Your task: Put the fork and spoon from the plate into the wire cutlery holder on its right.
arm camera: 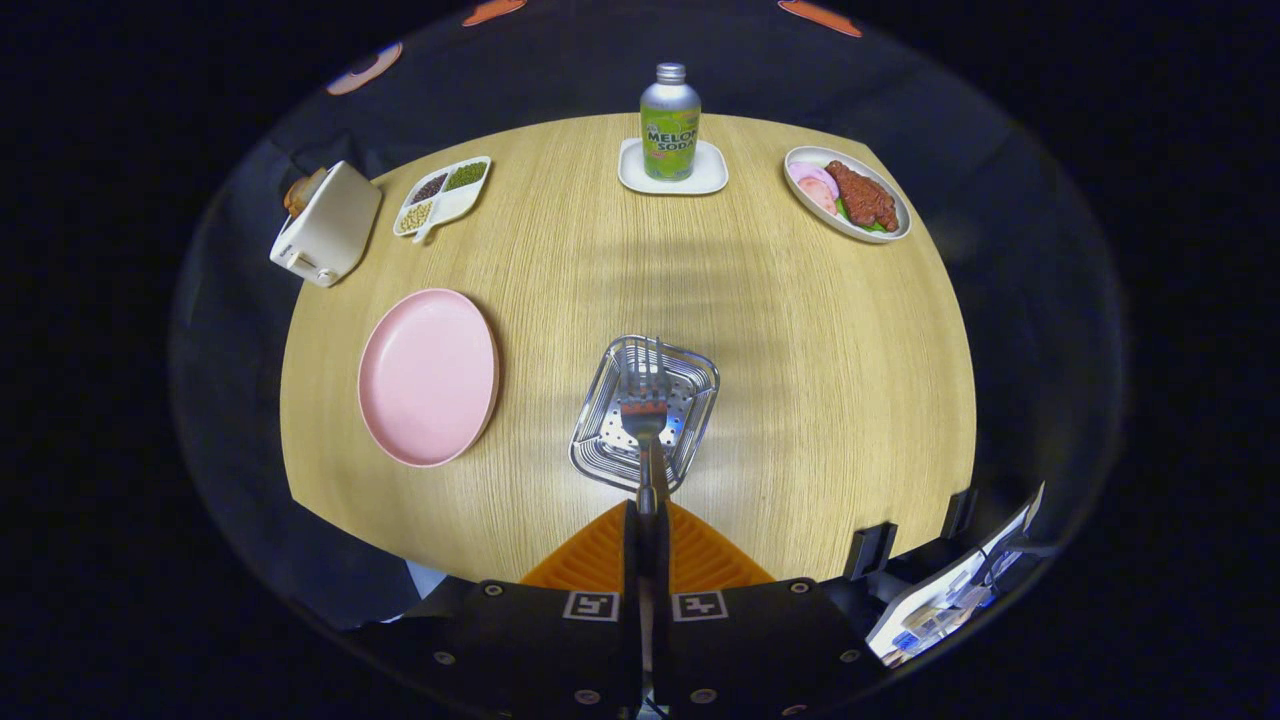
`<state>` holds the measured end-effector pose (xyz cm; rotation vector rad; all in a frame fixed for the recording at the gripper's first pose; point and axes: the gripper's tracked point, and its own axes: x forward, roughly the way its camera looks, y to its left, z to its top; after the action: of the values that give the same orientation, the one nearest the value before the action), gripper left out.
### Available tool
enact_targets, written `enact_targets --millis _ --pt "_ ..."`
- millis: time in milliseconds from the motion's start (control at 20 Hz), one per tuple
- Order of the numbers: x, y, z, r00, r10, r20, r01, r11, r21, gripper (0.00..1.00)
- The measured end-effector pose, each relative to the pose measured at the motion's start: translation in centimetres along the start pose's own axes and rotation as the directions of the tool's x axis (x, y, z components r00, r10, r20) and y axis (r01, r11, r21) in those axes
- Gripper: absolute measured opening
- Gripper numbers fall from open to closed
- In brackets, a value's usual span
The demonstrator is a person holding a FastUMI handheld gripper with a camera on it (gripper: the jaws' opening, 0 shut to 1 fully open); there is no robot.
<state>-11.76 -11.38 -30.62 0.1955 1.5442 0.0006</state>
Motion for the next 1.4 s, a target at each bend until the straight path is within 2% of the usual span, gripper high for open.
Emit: enact_targets --millis 450,600,750,900,1000,1150,1250,1400 --pt "0.9 0.2 0.4 0.988 0.049 -0.149 -0.049 0.999 0.004 0.06" --pt "1.5 -0.1 0.4 0.984 0.038 -0.172 -0.037 0.999 0.010 0.07" --pt "1.2 -0.2 1.2 0.988 0.058 -0.142 -0.057 0.998 0.014 0.10" --pt "0.8 0.7 2.6 0.995 0.076 -0.061 -0.075 0.997 0.018 0.12" --pt "0.4 0.5 3.5 0.999 0.040 0.006 -0.040 0.998 0.043 0.14" --pt "-1.1 2.1 6.1 0.983 0.041 0.181 -0.053 0.997 0.059 0.14" --pt "-2.7 2.5 7.7 0.948 0.032 0.318 -0.049 0.998 0.045 0.20" --pt "-5.7 3.6 10.4 0.859 0.036 0.511 -0.057 0.998 0.026 0.30"
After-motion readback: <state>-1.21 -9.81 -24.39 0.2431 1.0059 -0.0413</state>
